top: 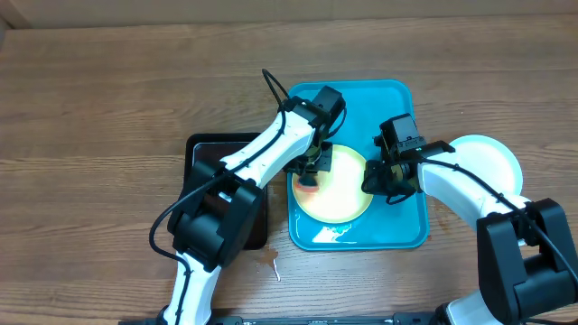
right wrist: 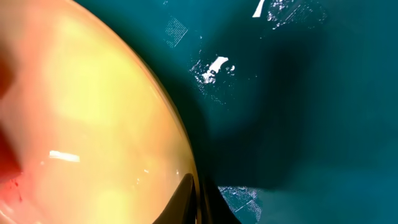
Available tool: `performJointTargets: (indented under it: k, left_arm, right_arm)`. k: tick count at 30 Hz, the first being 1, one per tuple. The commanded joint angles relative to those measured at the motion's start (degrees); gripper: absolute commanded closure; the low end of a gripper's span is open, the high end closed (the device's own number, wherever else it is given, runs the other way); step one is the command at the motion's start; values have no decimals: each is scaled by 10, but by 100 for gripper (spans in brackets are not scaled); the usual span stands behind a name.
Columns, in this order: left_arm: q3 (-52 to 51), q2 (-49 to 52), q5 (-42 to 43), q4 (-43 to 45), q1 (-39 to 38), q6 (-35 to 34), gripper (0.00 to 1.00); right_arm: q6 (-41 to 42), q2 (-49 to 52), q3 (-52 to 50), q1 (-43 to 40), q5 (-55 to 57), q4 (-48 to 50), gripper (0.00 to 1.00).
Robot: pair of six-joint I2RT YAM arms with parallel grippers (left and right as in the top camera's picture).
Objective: Clean dirty plates on tray and stack at the side
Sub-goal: 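Scrub the yellow plate with the sponge in the left gripper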
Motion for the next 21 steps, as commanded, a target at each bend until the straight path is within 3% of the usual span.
performJointTargets:
  k: [1,6,13,21]
  left_arm:
    - [-4,21,98,47,-26,11,96]
    - [-8,56,163,73,-61,11,96]
    - [-6,63,172,12,-39,-6,96]
    - [-5,57,20,-84,-13,-6,96]
  right_arm:
    - [3,7,-3,-4,22,1,96]
    - [3,7,-3,-4,22,-3,96]
    - [3,7,-3,-4,22,-8,96]
    - [3,7,-3,-4,22,-9,96]
